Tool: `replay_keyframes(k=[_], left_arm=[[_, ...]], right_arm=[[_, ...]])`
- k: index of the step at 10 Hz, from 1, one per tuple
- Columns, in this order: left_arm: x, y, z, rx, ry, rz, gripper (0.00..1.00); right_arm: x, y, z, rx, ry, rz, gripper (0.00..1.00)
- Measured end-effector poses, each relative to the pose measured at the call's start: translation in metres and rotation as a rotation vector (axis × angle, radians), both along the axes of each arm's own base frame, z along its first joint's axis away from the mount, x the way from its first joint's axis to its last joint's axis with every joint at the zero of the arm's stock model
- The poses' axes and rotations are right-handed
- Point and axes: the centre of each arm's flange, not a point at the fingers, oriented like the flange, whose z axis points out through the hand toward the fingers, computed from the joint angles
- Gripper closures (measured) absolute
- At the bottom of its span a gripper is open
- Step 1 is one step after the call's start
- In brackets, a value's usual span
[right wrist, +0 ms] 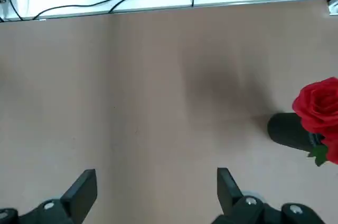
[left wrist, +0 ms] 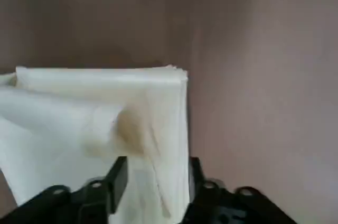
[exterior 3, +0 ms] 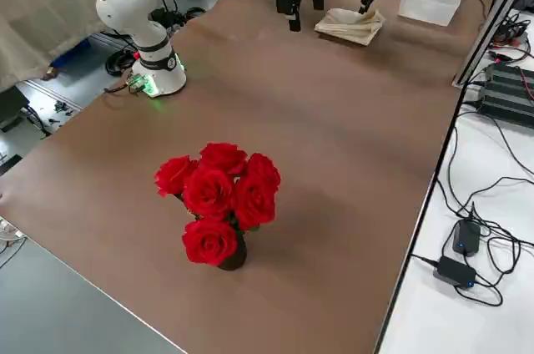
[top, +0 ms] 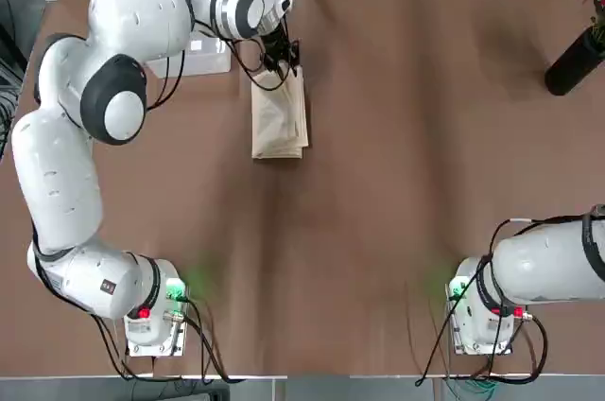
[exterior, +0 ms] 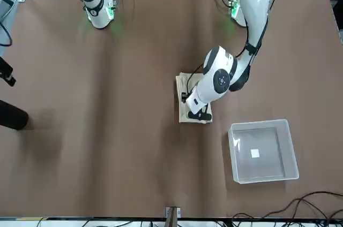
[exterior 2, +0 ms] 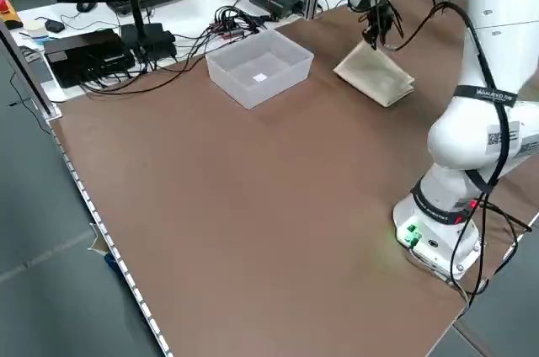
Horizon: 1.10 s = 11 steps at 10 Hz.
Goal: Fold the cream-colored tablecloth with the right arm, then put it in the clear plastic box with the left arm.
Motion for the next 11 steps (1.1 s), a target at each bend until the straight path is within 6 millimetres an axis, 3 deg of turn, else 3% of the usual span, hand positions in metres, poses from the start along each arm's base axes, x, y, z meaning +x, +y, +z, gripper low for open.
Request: replay_keyframes(k=[2, 3, 5, 7, 8, 11], left_arm=[[0.000, -0.010, 0.014, -0.011, -0.012, 0.022, 0.08], [-0.002, -0.012, 0.018, -0.011, -0.012, 0.021, 0.00], [-0.003, -0.001, 0.039, 0.010, 0.016, 0.001, 0.00], [0.011, 0.041, 0.074, 0.007, -0.005, -0.024, 0.00], [0.015, 0.062, 0.078, -0.008, -0.005, -0.036, 0.00], [0.009, 0.110, 0.067, -0.042, 0.016, -0.028, 0.01]], right_arm=[[0.001, 0.002, -0.005, 0.000, 0.001, 0.004, 0.00], [0.002, 0.003, -0.005, 0.000, -0.001, 0.005, 0.00], [0.002, 0.003, -0.005, 0.000, -0.001, 0.005, 0.00], [0.001, 0.002, -0.010, 0.002, 0.011, 0.004, 0.00], [-0.001, 0.002, -0.010, 0.002, 0.011, 0.004, 0.00], [-0.006, 0.012, -0.001, 0.022, -0.003, 0.002, 0.00]])
